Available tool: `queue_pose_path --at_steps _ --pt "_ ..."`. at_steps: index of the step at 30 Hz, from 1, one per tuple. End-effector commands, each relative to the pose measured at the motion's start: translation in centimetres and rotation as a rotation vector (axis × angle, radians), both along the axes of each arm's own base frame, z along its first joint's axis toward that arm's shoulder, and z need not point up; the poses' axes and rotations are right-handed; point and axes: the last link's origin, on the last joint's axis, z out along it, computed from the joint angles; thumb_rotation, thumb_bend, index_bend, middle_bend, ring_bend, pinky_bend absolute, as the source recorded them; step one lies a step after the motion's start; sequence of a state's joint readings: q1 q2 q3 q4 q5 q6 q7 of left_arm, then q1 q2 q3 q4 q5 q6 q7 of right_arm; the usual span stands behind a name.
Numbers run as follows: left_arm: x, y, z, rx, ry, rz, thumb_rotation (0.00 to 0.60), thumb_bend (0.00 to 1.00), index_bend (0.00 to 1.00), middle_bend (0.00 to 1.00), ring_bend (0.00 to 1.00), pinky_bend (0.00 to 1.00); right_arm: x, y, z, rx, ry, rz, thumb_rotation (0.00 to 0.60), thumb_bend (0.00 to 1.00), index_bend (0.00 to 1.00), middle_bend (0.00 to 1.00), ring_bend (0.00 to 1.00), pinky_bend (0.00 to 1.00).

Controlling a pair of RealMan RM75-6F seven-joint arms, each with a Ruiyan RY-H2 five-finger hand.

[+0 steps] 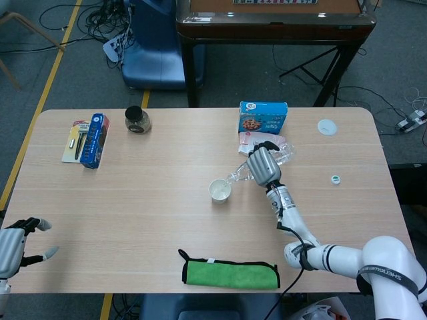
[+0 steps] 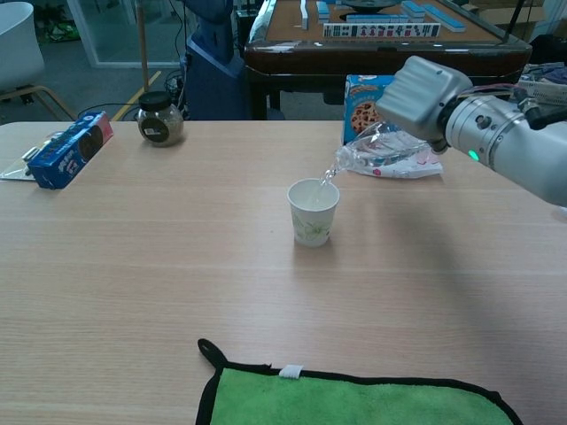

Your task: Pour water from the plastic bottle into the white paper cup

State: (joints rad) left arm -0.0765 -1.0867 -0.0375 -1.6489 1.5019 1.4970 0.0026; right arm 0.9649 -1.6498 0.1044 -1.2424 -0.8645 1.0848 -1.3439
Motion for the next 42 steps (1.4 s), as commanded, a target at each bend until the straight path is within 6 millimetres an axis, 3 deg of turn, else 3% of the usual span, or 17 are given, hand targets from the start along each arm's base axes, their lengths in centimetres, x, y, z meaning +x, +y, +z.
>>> queue_pose_path --at_steps 1,16,32,42 --pt "0.0 0.0 0.0 0.0 -0.001 -0.001 0.6 0.03 0.47 0.49 0.46 0.61 -0.2 0.1 -0.2 0.01 -0.052 -0.035 0.6 0.28 0.61 0.6 0.51 0.54" --pt "0.0 0.0 -0.1 -0.006 0.005 0.002 0.6 0.03 0.47 0.49 0.46 0.61 -1.9 1.1 -1.0 0.139 -0.486 -0.215 0.6 0.28 0.61 0.6 0.51 0.54" --pt "-0.1 0.0 -0.8 -0.026 0.019 0.009 0.6 0.03 0.47 0.49 0.46 0.61 -6.3 2.8 -0.7 0.235 -1.103 -0.283 0.6 0.29 0.61 0.6 0.51 0.54" --pt "-0.1 0.0 -1.2 -0.039 0.026 0.009 0.6 0.03 0.47 0.49 0.46 0.61 -8.2 3.3 -1.2 0.265 -1.377 -0.338 0.6 0.28 0.61 0.59 0.5 0.54"
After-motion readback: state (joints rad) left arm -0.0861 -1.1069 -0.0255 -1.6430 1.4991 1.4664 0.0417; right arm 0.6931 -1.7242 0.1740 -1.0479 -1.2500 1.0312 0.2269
